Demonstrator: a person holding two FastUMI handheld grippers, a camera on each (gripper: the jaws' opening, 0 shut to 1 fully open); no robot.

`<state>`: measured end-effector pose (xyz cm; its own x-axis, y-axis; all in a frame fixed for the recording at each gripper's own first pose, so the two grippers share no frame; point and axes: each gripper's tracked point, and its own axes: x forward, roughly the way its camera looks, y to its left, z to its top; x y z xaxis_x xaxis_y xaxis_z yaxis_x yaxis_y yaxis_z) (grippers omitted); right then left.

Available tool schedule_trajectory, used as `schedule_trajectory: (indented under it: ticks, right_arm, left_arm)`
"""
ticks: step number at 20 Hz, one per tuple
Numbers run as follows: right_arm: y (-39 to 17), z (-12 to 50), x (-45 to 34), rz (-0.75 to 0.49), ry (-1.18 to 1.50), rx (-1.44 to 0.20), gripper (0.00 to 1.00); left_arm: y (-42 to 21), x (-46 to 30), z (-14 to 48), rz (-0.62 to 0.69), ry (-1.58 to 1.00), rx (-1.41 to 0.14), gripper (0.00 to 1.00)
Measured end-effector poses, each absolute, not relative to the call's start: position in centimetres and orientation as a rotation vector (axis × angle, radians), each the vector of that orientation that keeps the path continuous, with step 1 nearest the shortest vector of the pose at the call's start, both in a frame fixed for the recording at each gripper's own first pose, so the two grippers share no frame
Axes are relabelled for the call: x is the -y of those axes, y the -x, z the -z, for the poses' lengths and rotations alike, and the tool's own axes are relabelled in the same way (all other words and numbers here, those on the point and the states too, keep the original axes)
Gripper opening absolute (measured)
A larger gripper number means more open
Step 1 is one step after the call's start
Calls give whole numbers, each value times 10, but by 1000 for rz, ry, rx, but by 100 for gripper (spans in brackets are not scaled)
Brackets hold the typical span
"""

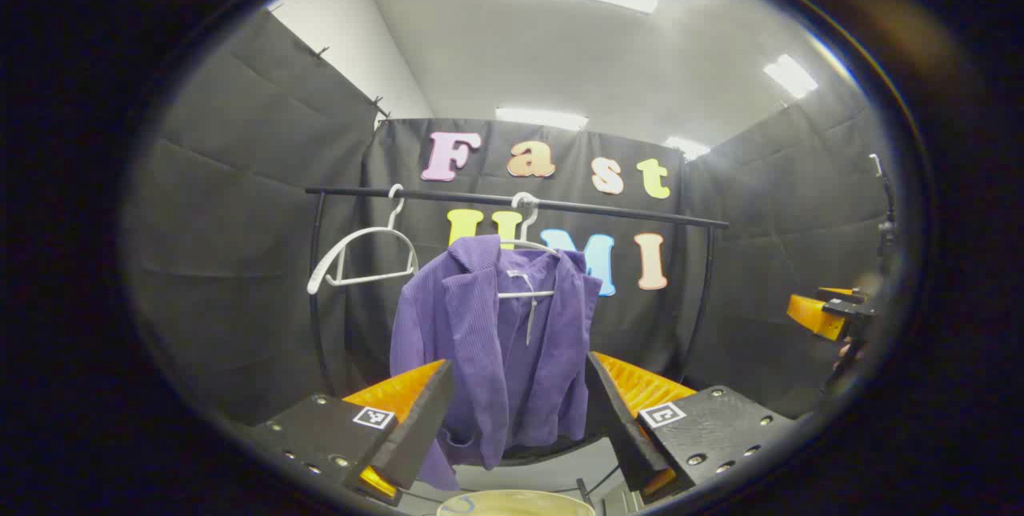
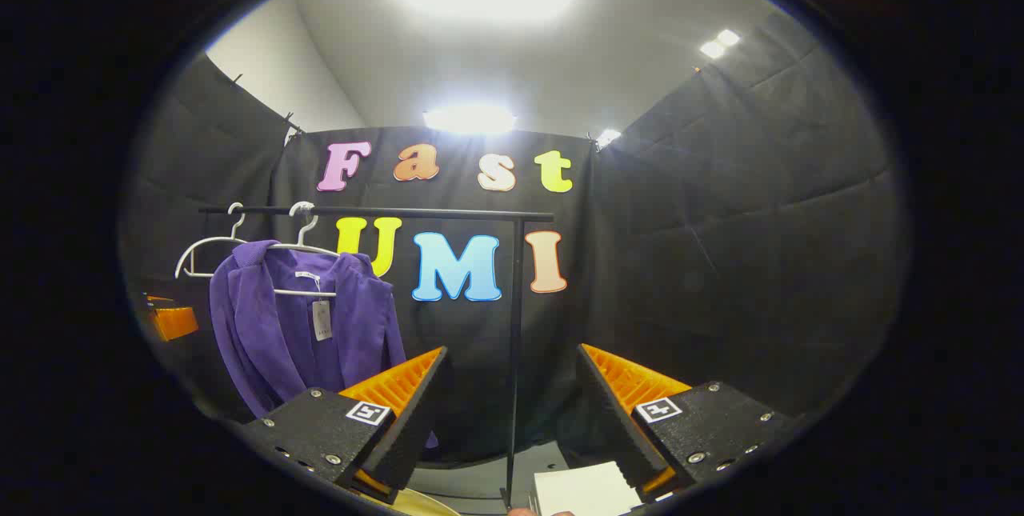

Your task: Grasp the clothes on the hanger with both hands and then place them into the laundry hamper below.

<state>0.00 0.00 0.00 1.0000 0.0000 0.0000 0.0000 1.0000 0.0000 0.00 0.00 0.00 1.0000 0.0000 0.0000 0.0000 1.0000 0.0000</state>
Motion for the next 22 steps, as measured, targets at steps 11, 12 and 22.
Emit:
schedule_trajectory:
  ticks: [11, 12, 22]
  right_arm:
    - [6, 8, -13, -28, -11, -43, 95]
    - [7, 9, -16, -33, -5, -48, 95]
    - [9, 28, -66, -124, -4, -138, 96]
  left_arm:
    - [0, 6, 10, -9, 3, 3, 94]
    - [-2, 6, 14, -7, 2, -1, 99]
    - [15, -28, 35, -45, 9, -29, 99]
